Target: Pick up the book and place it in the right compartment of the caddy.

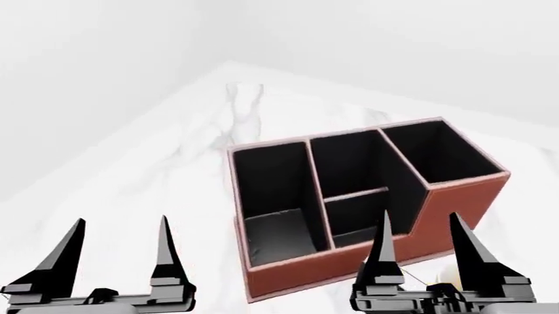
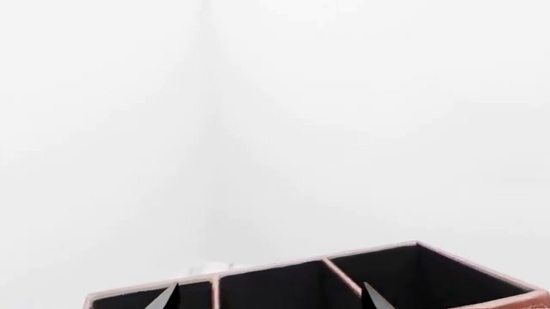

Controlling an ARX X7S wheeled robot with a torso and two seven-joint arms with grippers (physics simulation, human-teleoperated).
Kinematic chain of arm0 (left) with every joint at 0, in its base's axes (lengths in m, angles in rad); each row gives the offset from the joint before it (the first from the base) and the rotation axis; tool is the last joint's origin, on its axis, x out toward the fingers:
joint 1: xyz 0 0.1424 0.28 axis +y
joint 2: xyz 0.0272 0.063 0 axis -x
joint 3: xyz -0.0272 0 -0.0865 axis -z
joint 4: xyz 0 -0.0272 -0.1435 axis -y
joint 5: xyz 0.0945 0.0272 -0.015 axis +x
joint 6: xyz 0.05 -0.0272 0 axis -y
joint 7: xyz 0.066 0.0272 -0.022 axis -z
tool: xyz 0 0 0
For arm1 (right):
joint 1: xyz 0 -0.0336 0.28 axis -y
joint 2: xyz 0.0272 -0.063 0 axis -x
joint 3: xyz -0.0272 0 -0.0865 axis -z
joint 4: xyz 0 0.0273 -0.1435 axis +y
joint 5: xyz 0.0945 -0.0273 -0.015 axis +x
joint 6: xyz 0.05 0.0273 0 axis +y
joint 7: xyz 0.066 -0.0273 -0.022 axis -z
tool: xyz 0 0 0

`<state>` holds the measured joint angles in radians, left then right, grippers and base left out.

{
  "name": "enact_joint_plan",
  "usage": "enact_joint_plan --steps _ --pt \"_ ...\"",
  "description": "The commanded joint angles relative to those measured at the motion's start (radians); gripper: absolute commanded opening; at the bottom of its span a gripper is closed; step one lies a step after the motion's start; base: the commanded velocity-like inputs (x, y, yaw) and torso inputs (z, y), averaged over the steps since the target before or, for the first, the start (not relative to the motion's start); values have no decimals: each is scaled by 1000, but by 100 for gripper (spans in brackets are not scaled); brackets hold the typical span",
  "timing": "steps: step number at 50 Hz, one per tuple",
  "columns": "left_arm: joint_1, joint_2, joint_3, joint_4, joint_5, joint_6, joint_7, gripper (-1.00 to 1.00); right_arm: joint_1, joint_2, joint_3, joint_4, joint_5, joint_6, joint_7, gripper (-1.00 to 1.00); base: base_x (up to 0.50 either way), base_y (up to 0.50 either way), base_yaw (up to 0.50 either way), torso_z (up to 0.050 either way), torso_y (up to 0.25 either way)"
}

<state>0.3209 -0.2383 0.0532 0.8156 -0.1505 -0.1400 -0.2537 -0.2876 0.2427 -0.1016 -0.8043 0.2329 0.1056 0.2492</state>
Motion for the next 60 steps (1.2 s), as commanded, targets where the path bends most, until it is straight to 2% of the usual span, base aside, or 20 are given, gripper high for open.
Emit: enact_joint_plan --steps 1,13,33,60 --pt "0 -7 4 2 -5 -3 -7 100 -2 8 -6 -3 0 -1 7 100 0 0 500 0 0" --pt "-9 -13 12 -7 -1 -9 -16 100 3 11 -3 2 10 -4 18 100 0 0 500 0 0" --pt "-20 -23 24 -14 -1 -14 -27 100 3 32 -26 7 55 -35 -13 100 -42 11 0 0 0" --pt "-18 -37 33 -16 -4 -8 -47 100 -4 47 -31 12 84 -62 -14 100 -135 -496 0 0 0"
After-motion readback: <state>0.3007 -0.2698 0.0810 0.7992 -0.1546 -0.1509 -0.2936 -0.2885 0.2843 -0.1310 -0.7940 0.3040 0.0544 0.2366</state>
